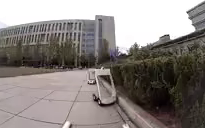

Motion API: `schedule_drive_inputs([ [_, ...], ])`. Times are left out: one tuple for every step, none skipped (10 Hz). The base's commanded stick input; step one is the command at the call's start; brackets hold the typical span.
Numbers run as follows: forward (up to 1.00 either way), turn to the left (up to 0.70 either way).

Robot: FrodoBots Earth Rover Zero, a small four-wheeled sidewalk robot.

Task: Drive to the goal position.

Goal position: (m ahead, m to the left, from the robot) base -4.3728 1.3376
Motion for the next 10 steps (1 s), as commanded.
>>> schedule_drive_inputs([
  [0.06,0.0],
  [0.06,0.0],
  [0.06,0.0],
  [0.06,0.0],
  [0.06,0.0],
  [0.06,0.0],
  [0.06,0.0],
  [0.06,0.0],
  [0.06,0.0],
  [0.06,0.0],
])
